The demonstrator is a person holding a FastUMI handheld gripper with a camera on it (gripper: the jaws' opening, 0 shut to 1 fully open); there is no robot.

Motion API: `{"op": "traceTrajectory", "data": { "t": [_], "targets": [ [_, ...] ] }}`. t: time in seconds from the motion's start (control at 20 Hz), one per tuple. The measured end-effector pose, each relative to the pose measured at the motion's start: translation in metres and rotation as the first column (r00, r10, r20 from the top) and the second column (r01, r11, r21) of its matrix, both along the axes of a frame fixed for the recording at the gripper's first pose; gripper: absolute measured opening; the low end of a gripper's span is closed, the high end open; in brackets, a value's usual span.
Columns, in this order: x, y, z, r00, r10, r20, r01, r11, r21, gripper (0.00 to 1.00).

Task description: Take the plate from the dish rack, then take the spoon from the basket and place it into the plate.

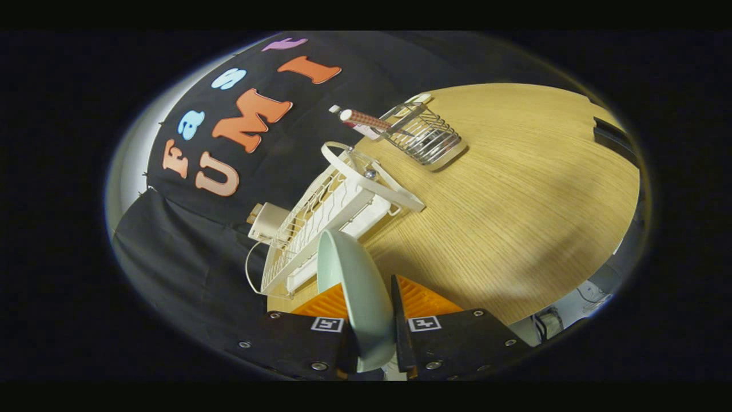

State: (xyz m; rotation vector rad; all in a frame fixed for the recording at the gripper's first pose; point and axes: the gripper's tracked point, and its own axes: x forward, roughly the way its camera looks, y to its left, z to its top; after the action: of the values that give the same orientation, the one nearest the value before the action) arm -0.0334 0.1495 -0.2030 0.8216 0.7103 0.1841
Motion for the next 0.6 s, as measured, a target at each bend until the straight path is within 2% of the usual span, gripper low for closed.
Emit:
{"op": "traceTrajectory", "data": {
  "t": [0.15,0.4,0.55,0.6],
  "targets": [
    [0.002,0.005,-0.006,1.0,-0.003,-0.013,0.003,1.0,-0.008,0.27],
    [0.012,-0.009,-0.009,0.996,-0.087,0.019,0.089,0.99,-0.108,0.3],
    [0.014,-0.012,-0.011,0.995,-0.093,0.028,0.097,0.98,-0.176,0.31],
    [0.015,-0.012,-0.009,0.995,-0.093,0.034,0.097,0.976,-0.194,0.39]
  ]
}}
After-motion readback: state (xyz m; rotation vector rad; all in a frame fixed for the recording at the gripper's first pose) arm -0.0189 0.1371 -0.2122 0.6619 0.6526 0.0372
